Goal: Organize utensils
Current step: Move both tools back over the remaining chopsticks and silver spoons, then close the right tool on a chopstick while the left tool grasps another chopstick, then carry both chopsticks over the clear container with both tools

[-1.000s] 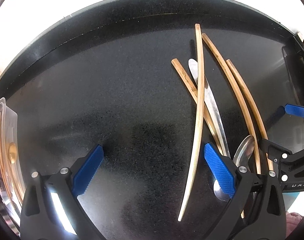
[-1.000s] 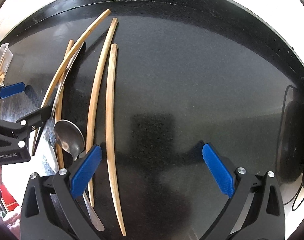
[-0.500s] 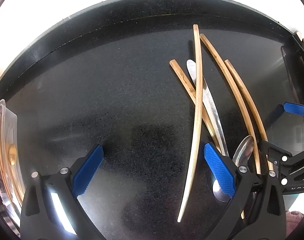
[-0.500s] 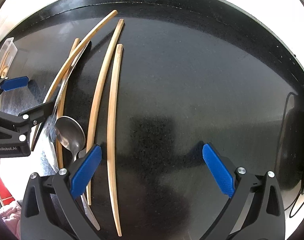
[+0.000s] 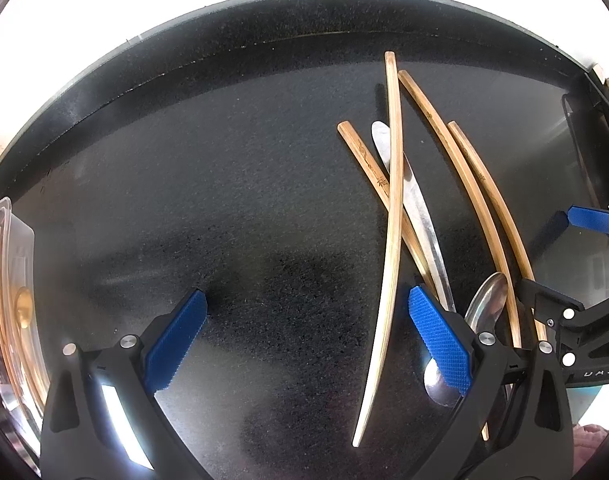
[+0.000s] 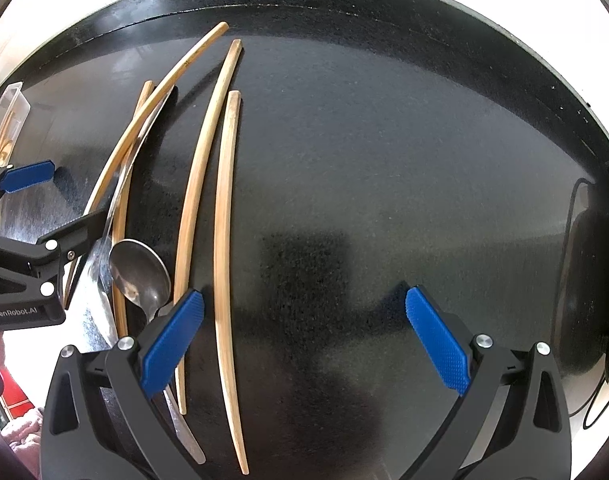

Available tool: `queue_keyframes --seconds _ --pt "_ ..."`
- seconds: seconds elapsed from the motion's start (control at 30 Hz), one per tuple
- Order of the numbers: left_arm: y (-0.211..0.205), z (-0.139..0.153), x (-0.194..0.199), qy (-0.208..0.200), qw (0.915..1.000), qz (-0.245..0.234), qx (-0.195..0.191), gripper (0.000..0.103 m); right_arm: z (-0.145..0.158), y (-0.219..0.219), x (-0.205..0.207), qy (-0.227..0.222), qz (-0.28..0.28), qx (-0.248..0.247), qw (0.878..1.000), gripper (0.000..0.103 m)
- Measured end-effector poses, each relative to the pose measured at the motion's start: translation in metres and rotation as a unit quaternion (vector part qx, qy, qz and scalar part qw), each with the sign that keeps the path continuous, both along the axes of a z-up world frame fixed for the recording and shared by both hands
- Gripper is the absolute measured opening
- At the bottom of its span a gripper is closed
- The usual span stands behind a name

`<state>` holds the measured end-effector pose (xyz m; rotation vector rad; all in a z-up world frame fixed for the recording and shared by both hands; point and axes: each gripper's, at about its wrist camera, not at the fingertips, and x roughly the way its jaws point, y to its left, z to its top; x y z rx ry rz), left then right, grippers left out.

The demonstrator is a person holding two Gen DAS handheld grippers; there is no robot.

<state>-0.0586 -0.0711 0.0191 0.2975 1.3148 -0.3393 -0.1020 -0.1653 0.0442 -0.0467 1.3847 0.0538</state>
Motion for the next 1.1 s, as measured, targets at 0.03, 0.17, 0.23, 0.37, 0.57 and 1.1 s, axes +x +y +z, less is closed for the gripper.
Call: queue_keyframes --seconds 0.03,0.17,0.23,0.37,0.57,1.1 --pt "-0.001 0.000 0.000 0.002 1.0000 0.000 0.001 0.098 0.000 0.000 -0.001 -0.003 0.001 0.000 1.000 0.098" --pt "-0.001 0.000 0.000 0.007 1.0000 -0.002 0.002 0.098 0.001 0.001 -0.004 -0.008 0.007 0.000 1.000 0.098" --pt "-0.002 -0.001 0.000 0.009 0.9999 -0.003 0.003 0.098 0.000 0.002 -0.006 -0.009 0.007 0.000 1.000 0.098" --pt "-0.007 0.014 -0.004 -0.014 0.9997 -0.020 -0.005 0.008 0.016 0.007 -0.010 -0.043 0.026 0.007 0.999 0.007" --pt "-0.003 0.017 -0.001 0.007 0.9992 -0.006 -0.039 0.005 0.019 -0.002 -0.009 -0.042 0.004 0.041 0.998 0.008" --pt "0.006 0.097 -0.059 -0.073 0.9952 -0.018 -0.062 0.005 0.083 0.013 -0.075 -0.109 0.041 0.064 0.991 0.008"
